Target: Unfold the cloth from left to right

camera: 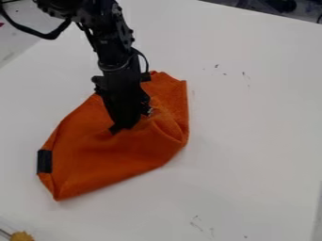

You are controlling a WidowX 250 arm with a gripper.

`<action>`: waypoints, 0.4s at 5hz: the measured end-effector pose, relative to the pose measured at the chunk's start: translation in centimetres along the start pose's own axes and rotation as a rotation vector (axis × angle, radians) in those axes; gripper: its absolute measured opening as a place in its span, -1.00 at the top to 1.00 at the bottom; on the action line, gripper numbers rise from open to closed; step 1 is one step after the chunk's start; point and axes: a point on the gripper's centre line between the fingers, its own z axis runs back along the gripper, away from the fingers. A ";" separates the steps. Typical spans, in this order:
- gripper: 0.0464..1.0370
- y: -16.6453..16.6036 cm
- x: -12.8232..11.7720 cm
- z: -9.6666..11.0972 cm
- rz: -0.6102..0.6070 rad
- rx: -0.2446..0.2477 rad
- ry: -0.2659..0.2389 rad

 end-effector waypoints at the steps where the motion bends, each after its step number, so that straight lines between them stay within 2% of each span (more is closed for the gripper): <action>1: 0.79 0.0 0.0 0.0 -0.001 -0.002 -0.003; 2: 0.97 0.0 0.0 -0.1 -0.003 0.001 0.000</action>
